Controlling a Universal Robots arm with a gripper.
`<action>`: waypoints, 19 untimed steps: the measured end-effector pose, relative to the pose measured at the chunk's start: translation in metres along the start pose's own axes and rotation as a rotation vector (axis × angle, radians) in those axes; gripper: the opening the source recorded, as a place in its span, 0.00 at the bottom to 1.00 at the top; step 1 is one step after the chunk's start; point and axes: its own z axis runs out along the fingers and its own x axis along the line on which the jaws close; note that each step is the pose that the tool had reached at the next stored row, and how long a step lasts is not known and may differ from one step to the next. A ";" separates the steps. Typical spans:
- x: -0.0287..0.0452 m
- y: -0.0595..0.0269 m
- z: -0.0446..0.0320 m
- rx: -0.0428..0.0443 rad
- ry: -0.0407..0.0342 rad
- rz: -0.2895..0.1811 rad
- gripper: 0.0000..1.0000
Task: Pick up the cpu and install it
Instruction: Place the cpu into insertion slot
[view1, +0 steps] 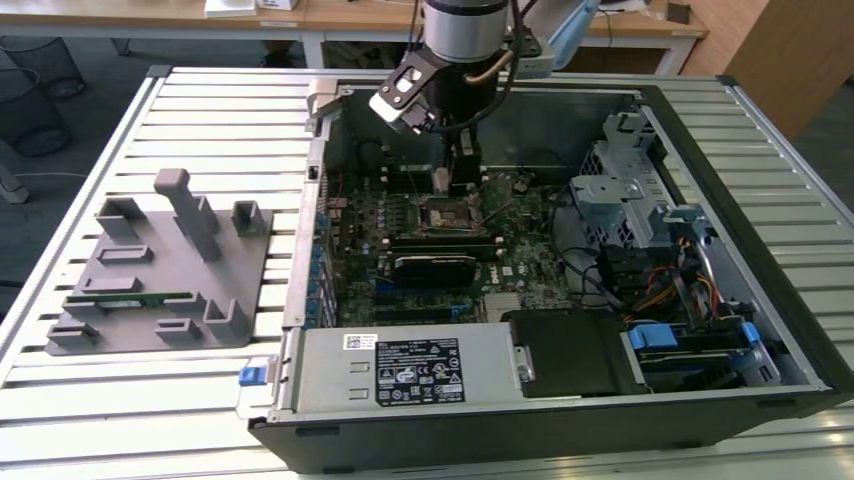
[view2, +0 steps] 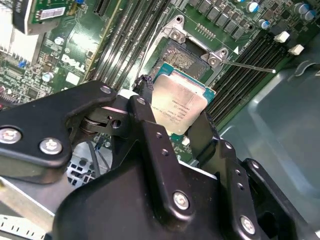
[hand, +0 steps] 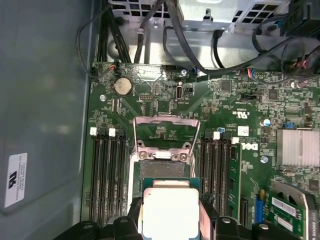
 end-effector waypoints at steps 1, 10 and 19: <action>0.0003 -0.0001 0.0018 0.0000 0.0000 0.001 0.53; 0.0007 -0.0010 0.0174 0.0000 0.0001 -0.003 0.53; 0.0009 -0.0015 0.0278 0.0000 0.0000 -0.003 0.53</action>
